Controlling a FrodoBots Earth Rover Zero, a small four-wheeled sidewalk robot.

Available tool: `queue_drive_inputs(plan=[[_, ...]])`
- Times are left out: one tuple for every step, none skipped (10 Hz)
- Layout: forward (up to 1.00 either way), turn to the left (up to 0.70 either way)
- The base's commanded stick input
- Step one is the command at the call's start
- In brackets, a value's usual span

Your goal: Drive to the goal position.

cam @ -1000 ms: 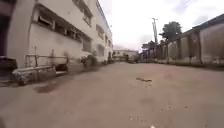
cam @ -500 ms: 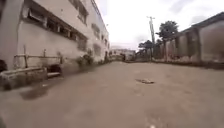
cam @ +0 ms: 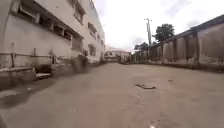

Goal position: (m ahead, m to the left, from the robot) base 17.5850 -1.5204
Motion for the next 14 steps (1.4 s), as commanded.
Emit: queue_drive_inputs(plan=[[0.70, 0.00], [0.70, 0.00], [0.70, 0.00], [0.70, 0.00], [0.70, 0.00], [0.70, 0.00], [0.70, 0.00], [0.70, 0.00], [0.70, 0.00], [0.70, 0.00], [0.70, 0.00], [0.70, 0.00], [0.70, 0.00], [0.70, 0.00]])
